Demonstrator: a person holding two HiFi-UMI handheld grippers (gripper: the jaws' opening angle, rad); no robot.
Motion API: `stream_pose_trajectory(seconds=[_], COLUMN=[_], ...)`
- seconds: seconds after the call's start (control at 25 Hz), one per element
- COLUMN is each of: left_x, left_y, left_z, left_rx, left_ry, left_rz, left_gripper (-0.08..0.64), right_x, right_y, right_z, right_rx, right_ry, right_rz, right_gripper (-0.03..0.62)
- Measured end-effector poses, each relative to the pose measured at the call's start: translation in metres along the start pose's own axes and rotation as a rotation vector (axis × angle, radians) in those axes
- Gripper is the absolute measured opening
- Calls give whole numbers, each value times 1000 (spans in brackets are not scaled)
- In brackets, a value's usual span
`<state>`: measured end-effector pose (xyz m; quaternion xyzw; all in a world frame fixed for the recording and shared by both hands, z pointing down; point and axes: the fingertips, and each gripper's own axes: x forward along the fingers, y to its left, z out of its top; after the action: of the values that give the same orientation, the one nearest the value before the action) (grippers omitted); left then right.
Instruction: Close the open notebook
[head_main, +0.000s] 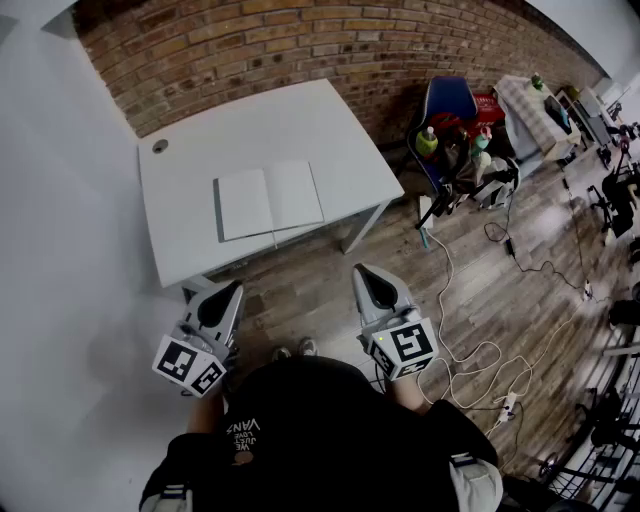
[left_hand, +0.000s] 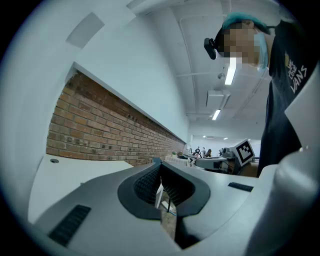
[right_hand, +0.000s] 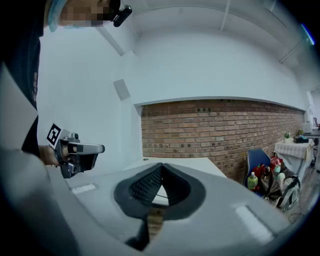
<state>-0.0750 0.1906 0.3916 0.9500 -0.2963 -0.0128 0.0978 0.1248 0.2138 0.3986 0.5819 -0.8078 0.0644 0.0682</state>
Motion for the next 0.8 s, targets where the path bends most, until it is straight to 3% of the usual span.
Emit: stream_pose_trajectory(seconds=[0.32,0.8], left_x=[14,28], left_y=[6,14], left_z=[-6,-20], left_rx=[-4,-16], left_ry=[-6,8], left_rz=[29,107], left_gripper=[9,9], right_x=[12,33], right_y=[-17,-37], right_z=[7,-9], right_rx=[51,78], right_ry=[-62,-41], right_rz=[27,93], right_gripper=[-3,-2])
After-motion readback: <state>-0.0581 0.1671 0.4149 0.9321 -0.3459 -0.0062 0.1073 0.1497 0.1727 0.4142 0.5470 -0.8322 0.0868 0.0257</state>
